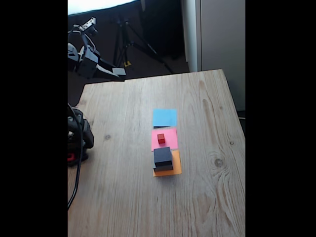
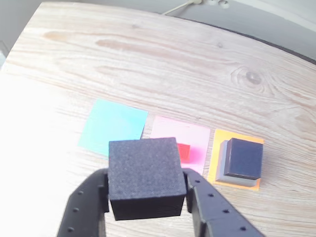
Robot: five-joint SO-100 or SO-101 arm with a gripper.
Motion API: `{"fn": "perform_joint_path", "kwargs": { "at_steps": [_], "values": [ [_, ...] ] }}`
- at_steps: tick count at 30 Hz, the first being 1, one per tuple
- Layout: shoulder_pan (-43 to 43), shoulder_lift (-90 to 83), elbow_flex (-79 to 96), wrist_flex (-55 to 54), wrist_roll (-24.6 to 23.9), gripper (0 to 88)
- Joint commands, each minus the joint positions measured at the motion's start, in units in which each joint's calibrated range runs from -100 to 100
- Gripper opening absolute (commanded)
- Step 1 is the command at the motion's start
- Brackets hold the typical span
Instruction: Tower of hanoi
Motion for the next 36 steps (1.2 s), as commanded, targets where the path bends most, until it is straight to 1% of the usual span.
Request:
{"fn": "perform_joint_path", "kwargs": {
  "at_steps": [1, 9, 12, 15, 22, 26, 30, 33, 36],
  "values": [
    [-4.03, -3.18, 8.72, -6.15, 0.70, 9.9],
    [-8.37, -12.49, 42.72, -28.81, 0.87, 10.3],
    [-9.37, -13.62, 53.90, -39.17, 0.87, 10.3],
    [-9.88, -12.34, 64.08, -52.37, 0.87, 10.4],
    [-10.38, -3.78, 81.26, -83.85, 0.87, 10.4],
    [-11.21, 2.96, 87.17, -98.26, 0.87, 10.4],
    [-11.46, 11.43, 87.90, -108.70, 0.87, 10.6],
    [-11.05, 18.25, 86.54, -114.69, 0.87, 10.6],
    [-10.38, 24.30, 84.45, -118.25, 0.87, 10.7]
  ]
}}
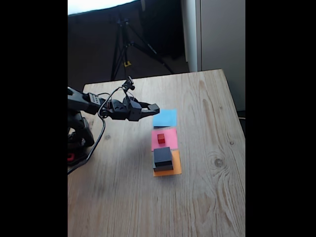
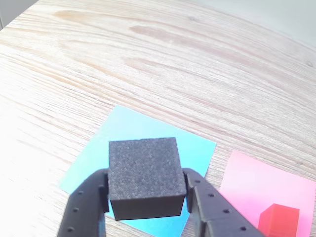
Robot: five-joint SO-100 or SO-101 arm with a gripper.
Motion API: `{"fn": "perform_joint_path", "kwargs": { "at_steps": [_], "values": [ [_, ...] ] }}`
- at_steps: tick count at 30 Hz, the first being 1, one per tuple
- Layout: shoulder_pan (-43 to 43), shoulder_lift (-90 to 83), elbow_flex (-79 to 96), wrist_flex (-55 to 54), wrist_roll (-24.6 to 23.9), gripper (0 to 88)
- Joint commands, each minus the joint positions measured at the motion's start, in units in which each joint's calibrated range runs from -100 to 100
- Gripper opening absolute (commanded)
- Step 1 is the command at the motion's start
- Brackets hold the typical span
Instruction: Tower of hanoi
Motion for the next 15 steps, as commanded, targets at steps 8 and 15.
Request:
{"fn": "perform_joint_path", "kwargs": {
  "at_steps": [8, 15],
  "values": [
    [0.09, 17.02, -7.70, -13.45, 0.87, 10.9],
    [-1.25, 25.96, -8.88, -21.87, 0.87, 11.4]
  ]
}}
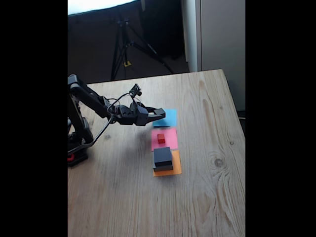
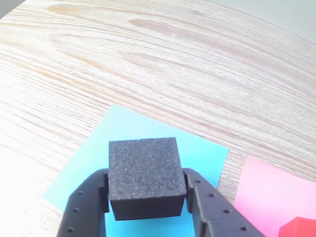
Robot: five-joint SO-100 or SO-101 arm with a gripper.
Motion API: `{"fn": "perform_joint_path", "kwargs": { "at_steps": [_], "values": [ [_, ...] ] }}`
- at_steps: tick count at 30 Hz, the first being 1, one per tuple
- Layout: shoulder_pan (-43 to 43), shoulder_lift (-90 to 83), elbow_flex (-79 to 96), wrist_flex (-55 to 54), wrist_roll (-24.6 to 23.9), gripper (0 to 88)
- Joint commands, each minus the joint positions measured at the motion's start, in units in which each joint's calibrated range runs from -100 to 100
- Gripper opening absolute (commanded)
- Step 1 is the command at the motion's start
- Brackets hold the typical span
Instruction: Tower of hanoi
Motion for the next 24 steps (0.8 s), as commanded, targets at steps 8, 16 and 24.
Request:
{"fn": "perform_joint_path", "kwargs": {
  "at_steps": [8, 16, 24],
  "values": [
    [-1.73, 7.24, -3.55, -7.89, 0.87, 11.6],
    [-1.82, 11.25, -3.64, -11.62, 0.87, 13.0],
    [-1.48, 12.39, -3.64, -13.15, 0.87, 18.1]
  ]
}}
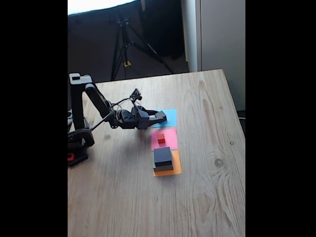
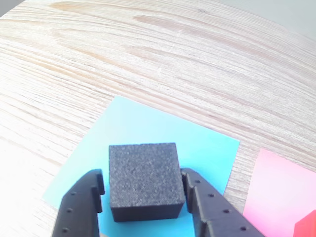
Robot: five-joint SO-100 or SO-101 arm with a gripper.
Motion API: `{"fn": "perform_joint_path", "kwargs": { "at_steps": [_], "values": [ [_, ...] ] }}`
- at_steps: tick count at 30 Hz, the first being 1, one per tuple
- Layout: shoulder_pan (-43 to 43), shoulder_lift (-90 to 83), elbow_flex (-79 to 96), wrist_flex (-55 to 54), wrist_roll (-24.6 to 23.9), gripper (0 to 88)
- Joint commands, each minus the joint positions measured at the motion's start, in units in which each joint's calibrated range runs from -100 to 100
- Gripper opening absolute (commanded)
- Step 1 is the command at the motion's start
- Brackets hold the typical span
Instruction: Tower of hanoi
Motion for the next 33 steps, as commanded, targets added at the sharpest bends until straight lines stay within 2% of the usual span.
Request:
{"fn": "perform_joint_path", "kwargs": {
  "at_steps": [1, 9, 13, 16, 17, 19, 24, 29, 33],
  "values": [
    [-0.76, -0.02, -1.29, -1.87, 0.87, 18.6],
    [-0.84, -3.12, -1.38, -1.71, 0.87, 25.4],
    [-1.18, -11.07, -1.20, 4.69, 0.87, 26.1],
    [-1.35, -18.11, -0.65, 9.79, -2.14, 25.5],
    [-1.43, -20.38, -0.47, 11.40, -2.98, 24.9],
    [-1.18, -25.38, 0.71, 16.18, -0.14, 20.1],
    [0.49, -39.53, 8.71, 25.81, 0.87, 1.5],
    [2.08, -51.87, 14.16, 33.99, 0.87, 0.3],
    [4.00, -58.99, 5.89, 53.74, 0.87, 0.3]
  ]
}}
